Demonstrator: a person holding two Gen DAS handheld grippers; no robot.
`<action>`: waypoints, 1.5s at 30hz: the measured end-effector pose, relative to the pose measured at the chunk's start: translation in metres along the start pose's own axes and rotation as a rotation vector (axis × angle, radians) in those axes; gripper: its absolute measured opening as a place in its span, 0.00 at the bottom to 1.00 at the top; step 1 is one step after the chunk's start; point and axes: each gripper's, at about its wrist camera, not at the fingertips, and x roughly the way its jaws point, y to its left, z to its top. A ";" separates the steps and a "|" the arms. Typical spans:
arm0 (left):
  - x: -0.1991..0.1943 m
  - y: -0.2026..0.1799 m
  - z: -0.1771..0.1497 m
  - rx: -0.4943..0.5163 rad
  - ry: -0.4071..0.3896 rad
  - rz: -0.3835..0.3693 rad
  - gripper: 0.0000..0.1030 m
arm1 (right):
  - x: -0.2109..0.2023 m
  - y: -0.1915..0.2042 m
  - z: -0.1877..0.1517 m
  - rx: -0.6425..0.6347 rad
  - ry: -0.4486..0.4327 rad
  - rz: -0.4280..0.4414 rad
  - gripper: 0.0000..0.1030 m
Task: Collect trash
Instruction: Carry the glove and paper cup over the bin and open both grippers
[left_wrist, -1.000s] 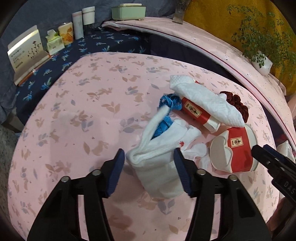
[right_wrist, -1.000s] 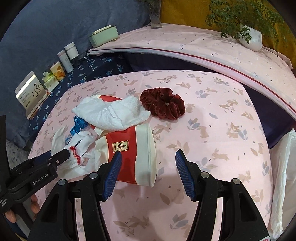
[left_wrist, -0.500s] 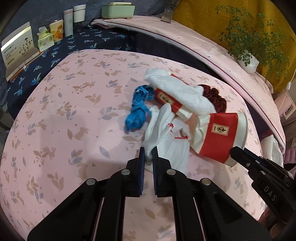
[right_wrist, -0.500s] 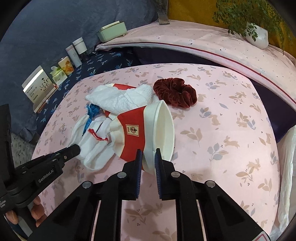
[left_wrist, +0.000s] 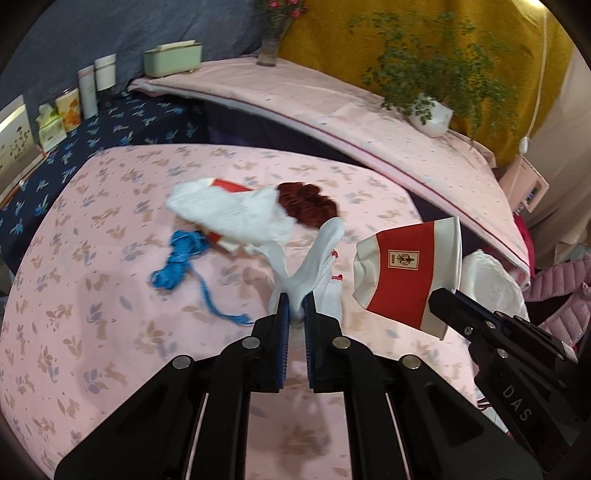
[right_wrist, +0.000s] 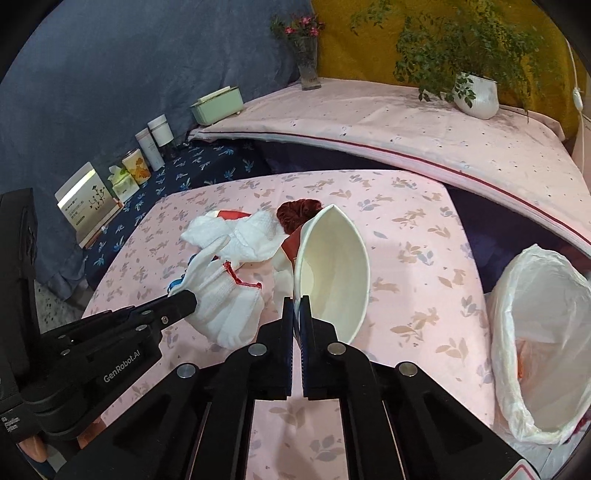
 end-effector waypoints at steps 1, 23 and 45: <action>-0.001 -0.007 0.000 0.008 -0.001 -0.009 0.07 | -0.006 -0.006 0.000 0.010 -0.010 -0.005 0.03; -0.009 -0.205 -0.004 0.271 -0.013 -0.186 0.07 | -0.109 -0.163 -0.026 0.235 -0.150 -0.201 0.03; 0.014 -0.287 -0.014 0.357 0.033 -0.248 0.31 | -0.135 -0.245 -0.058 0.371 -0.159 -0.297 0.03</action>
